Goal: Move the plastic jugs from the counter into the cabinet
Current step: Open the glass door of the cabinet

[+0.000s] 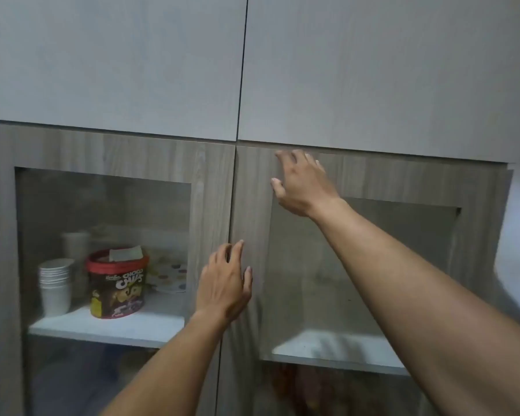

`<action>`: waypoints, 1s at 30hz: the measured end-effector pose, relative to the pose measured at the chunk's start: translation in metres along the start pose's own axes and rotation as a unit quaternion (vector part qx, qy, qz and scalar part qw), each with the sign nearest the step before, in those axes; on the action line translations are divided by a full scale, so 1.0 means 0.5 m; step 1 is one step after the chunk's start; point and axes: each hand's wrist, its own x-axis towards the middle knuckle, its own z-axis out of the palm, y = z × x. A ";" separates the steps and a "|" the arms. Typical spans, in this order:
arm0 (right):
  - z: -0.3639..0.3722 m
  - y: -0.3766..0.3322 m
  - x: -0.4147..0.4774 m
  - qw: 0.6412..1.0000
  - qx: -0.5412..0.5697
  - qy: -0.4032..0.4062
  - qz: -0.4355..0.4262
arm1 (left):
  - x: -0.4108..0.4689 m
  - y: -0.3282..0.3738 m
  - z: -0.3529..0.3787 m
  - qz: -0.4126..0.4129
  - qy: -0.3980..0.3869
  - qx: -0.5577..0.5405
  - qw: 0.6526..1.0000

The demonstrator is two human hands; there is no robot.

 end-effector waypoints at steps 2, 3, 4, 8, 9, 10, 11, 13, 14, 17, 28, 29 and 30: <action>0.014 -0.018 0.031 1.000 -0.008 -0.011 -0.004 | 0.008 -0.022 0.013 -0.003 -0.010 -0.029 1.000; 0.022 -0.023 0.047 1.000 -0.017 -0.016 -0.003 | 0.010 -0.031 0.026 0.000 -0.011 -0.036 0.999; 0.023 -0.031 0.056 0.999 -0.022 -0.026 -0.002 | 0.009 -0.037 0.035 0.004 -0.018 -0.042 0.999; 0.037 -0.048 0.090 0.999 -0.051 -0.015 0.011 | 0.014 -0.040 0.066 -0.004 -0.020 -0.080 0.997; 0.043 -0.053 0.097 0.998 -0.061 -0.016 0.012 | 0.016 -0.040 0.073 -0.011 -0.013 -0.086 0.996; 0.048 -0.058 0.103 0.997 -0.068 -0.020 0.016 | 0.019 -0.041 0.079 -0.018 -0.007 -0.092 0.996; 0.052 -0.062 0.108 0.997 -0.075 -0.024 0.020 | 0.021 -0.041 0.083 -0.027 -0.001 -0.099 0.995; 0.057 -0.070 0.111 0.996 -0.084 -0.025 0.032 | 0.024 -0.045 0.092 -0.037 0.014 -0.110 0.993; 0.056 -0.074 0.112 0.995 -0.086 -0.025 0.037 | 0.024 -0.045 0.094 -0.039 0.023 -0.116 0.992; 0.042 -0.079 0.111 0.996 -0.079 -0.030 0.041 | 0.027 -0.047 0.091 -0.063 0.049 -0.149 0.986; -0.086 -0.086 0.005 0.999 -0.005 -0.045 0.003 | -0.056 -0.026 -0.016 -0.132 -0.025 -0.224 0.965; -0.102 -0.084 -0.009 0.999 0.003 -0.042 -0.004 | -0.076 -0.021 -0.027 -0.130 -0.026 -0.230 0.964; -0.120 -0.082 -0.021 0.999 0.011 -0.037 -0.010 | -0.091 -0.017 -0.039 -0.126 -0.026 -0.229 0.965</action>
